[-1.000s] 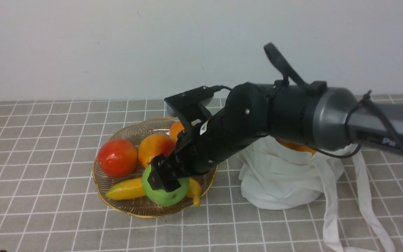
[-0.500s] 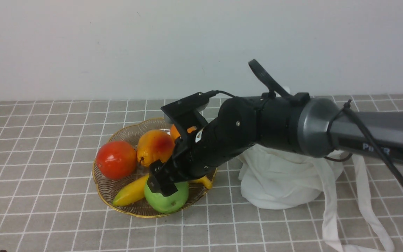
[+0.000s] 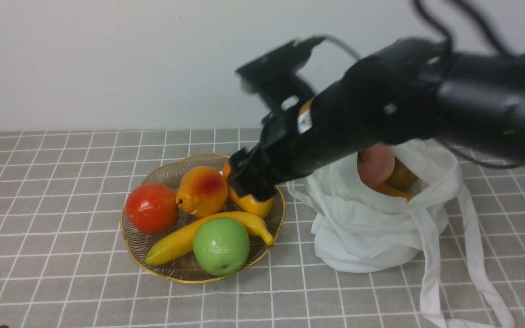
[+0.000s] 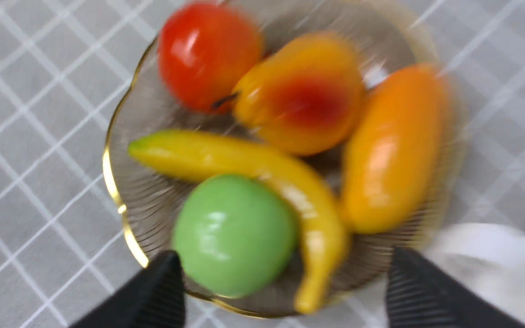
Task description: Take the fruit out of the bag on the grey coffee tablecloth and place them on the plate.
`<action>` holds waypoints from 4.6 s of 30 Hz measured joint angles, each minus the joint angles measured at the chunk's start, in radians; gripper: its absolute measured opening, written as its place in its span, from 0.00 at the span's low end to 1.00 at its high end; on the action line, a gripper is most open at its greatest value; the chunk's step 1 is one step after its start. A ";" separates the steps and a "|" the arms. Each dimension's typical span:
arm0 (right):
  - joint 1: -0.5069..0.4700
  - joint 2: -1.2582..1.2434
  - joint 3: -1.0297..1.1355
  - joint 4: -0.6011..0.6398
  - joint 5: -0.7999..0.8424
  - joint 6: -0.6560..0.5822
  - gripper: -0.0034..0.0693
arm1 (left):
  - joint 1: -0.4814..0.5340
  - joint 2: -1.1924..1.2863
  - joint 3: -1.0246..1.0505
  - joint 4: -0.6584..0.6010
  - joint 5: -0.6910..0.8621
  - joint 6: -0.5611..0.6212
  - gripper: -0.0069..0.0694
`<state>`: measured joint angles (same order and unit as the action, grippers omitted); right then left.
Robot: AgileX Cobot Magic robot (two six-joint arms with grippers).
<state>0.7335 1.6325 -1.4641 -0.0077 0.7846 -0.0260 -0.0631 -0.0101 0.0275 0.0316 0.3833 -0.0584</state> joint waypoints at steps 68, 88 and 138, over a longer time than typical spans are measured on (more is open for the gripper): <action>-0.260 -1.651 1.234 -0.111 -0.494 0.118 0.03 | 0.000 0.000 0.000 0.000 0.000 0.000 0.08; -0.777 -1.648 1.488 -0.162 -0.406 0.153 0.03 | 0.000 0.000 0.000 0.000 0.000 0.000 0.08; -0.777 -1.648 1.487 -0.162 -0.403 0.153 0.03 | 0.000 0.000 0.000 0.000 0.000 0.000 0.08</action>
<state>-0.0435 -0.0151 0.0226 -0.1696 0.3821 0.1269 -0.0631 -0.0101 0.0275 0.0316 0.3833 -0.0584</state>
